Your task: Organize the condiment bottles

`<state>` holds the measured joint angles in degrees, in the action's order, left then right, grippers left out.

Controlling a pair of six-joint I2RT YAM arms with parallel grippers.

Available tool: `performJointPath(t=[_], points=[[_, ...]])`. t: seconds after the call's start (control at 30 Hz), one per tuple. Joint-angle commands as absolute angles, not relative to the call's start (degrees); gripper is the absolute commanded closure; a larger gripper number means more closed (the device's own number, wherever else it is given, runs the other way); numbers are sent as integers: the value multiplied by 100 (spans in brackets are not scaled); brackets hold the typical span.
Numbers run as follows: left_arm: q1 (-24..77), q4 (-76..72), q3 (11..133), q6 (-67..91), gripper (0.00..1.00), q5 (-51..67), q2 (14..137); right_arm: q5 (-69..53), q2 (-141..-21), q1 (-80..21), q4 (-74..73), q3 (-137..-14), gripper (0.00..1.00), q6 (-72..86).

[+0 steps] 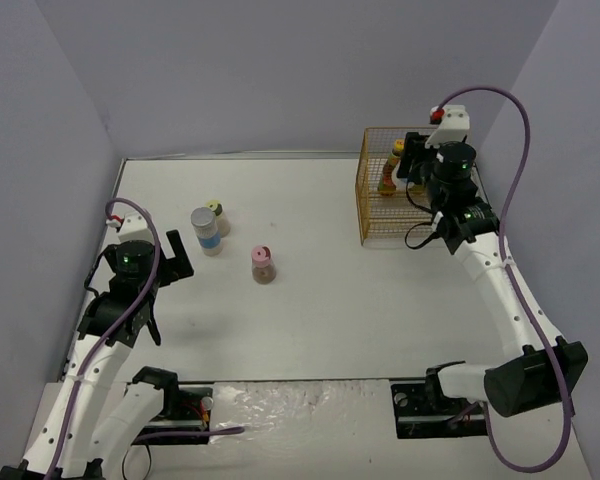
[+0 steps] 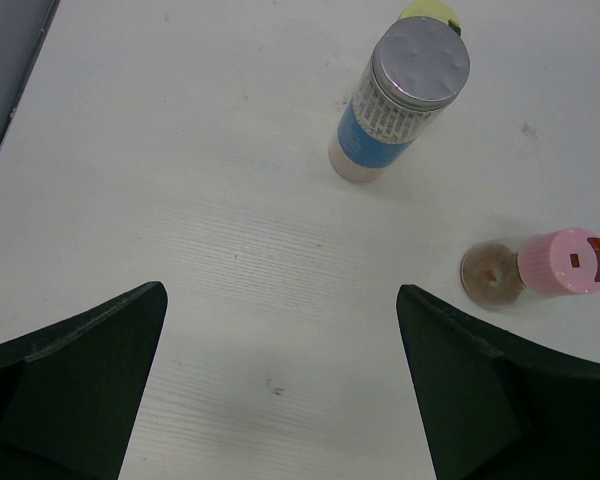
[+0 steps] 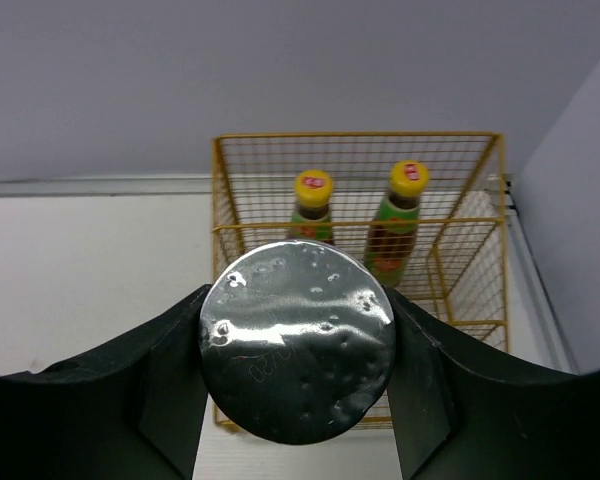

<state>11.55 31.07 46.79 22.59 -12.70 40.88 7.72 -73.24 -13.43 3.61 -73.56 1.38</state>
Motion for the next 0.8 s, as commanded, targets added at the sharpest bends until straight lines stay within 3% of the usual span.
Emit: performJointPath(t=[0.0,0.47,0.77], points=[[1097,2873,4693,2253,3,-1172,4062,318,-7698,-628,1192,-7813,100,24],[1081,2820,4667,2268,3,-999,4089,-373,-8501,576,3011,-7639,100,-88],[1081,2828,4667,2252,3,-972,4120,-409,-9011,650,2891,-7731,100,-83]])
